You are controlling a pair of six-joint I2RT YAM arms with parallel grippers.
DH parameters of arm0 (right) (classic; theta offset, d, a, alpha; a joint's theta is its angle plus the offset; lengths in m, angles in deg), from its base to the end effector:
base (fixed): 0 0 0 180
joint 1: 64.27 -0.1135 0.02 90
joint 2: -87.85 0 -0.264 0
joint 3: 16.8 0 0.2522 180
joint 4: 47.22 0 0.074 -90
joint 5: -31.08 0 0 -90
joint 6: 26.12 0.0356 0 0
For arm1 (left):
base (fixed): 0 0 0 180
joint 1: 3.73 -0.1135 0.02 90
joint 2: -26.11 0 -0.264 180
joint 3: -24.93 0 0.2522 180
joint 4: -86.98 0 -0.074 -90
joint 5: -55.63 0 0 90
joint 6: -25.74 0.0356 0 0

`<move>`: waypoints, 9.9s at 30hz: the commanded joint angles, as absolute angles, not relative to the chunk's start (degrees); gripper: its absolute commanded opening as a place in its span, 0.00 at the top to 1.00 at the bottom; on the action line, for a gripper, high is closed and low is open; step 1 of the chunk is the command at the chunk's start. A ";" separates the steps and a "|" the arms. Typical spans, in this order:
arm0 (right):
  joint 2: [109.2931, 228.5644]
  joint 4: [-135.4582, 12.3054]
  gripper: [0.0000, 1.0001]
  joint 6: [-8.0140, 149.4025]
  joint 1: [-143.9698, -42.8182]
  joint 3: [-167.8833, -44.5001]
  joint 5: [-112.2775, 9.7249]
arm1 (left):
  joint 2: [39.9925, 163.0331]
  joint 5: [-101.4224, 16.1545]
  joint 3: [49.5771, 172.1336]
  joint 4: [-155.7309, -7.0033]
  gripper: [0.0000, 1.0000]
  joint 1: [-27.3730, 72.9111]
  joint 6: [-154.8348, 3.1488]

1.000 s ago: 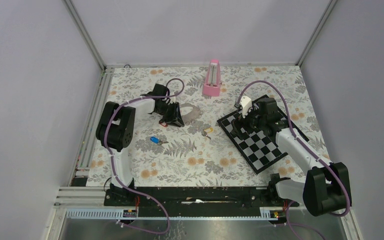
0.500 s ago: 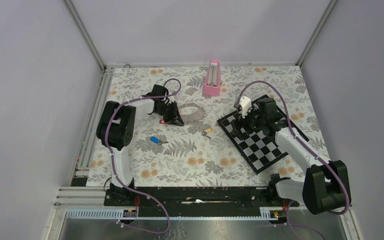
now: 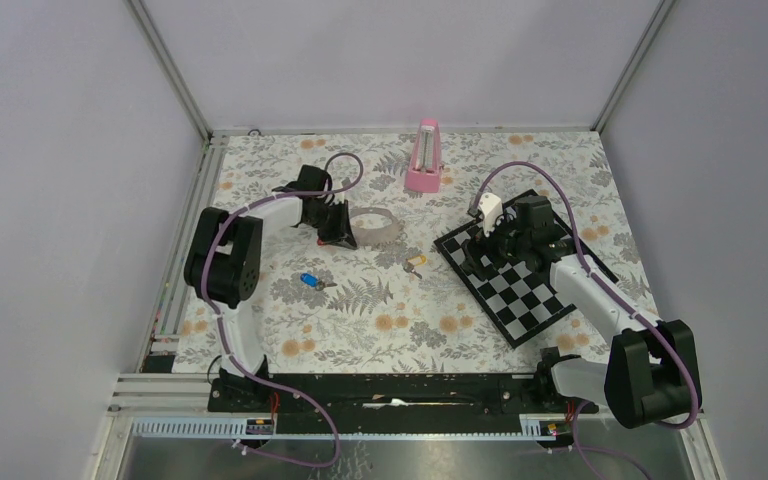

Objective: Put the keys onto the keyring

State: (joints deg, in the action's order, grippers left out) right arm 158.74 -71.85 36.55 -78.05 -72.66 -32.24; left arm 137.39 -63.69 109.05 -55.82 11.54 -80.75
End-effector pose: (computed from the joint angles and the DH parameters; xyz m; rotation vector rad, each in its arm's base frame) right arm 0.2473 0.0771 0.2300 -0.9982 1.9664 0.3946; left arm 0.3674 -0.1184 0.1497 0.1333 2.7286 -0.8560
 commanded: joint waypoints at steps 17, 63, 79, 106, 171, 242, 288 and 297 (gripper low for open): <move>160.31 -73.47 0.01 42.94 -81.31 -86.35 -18.64 | 123.09 -77.94 123.94 -42.39 1.00 12.74 -37.98; 164.07 -60.63 0.68 54.17 -85.49 -90.76 2.30 | 114.75 -101.89 113.92 -70.79 1.00 26.33 -59.25; 162.63 -65.08 1.00 52.17 -85.62 -92.47 -0.54 | 115.91 -98.40 111.94 -73.20 1.00 26.42 -58.59; 161.50 -84.39 1.00 40.34 -87.69 -98.47 -10.17 | 116.89 -96.66 117.31 -65.45 0.51 26.42 -44.60; 154.54 -83.16 0.34 41.55 -87.29 -94.32 -14.52 | 115.71 -95.20 107.55 -86.31 1.00 31.11 -62.49; 155.88 -83.27 0.62 36.68 -84.82 -84.70 -12.33 | 112.76 -91.62 99.59 -100.62 1.00 29.69 -77.14; 156.47 -82.00 1.00 40.06 -85.89 -89.64 -24.75 | 121.86 -62.20 120.64 -56.94 1.00 37.05 -57.24; 156.23 -81.53 1.00 39.67 -86.19 -88.57 -25.08 | 124.46 -59.08 124.92 -54.38 1.00 37.55 -59.55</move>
